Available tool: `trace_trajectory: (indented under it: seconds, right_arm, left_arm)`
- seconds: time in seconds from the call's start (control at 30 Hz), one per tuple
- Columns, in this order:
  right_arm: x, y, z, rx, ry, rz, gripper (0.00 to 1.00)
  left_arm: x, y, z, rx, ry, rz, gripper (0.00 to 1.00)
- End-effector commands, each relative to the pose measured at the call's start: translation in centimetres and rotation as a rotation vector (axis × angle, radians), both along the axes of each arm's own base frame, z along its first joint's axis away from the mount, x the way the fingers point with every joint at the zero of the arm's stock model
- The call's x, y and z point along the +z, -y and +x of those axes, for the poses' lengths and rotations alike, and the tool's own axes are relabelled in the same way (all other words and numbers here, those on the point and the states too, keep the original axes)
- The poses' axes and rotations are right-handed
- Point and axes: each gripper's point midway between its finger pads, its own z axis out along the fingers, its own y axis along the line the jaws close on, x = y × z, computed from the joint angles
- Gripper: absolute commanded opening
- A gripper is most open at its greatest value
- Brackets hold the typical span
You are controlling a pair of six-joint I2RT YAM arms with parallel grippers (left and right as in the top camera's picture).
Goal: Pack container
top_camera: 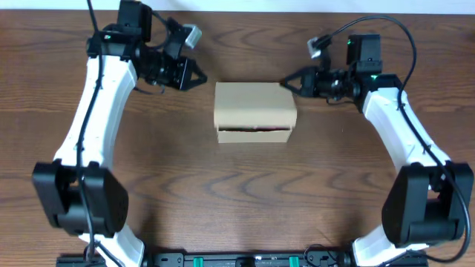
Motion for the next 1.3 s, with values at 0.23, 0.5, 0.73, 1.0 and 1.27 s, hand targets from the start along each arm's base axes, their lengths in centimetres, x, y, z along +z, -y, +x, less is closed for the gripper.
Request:
trace_trajectory:
  seconds: [0.23,0.5,0.73,1.0,1.27]
  right_arm:
    - [3.4,2.6,-2.4,-0.05,0.162,-0.27,0.02]
    - [1.1,0.9,-4.5,0.014,0.119,-0.38,0.02]
    - [-2.6,0.5,-6.1,0.047,0.051,-0.454,0.02]
    - [-6.6,0.8,-7.5,0.073,-0.058,-0.479,0.02]
    - [-8.2,0.8,-7.7,0.084,-0.106,-0.488,0.02]
  left_arm:
    - [4.3,-2.0,-2.3,-0.031,0.192,0.147,0.06]
    - [0.4,-0.2,-3.3,-0.086,0.115,0.151,0.06]
    - [-3.9,2.6,-4.1,-0.154,0.105,0.147,0.06]
    - [-7.6,3.4,-5.0,-0.155,0.07,0.141,0.06]
    - [-9.8,3.2,-6.1,-0.157,0.03,0.148,0.06]
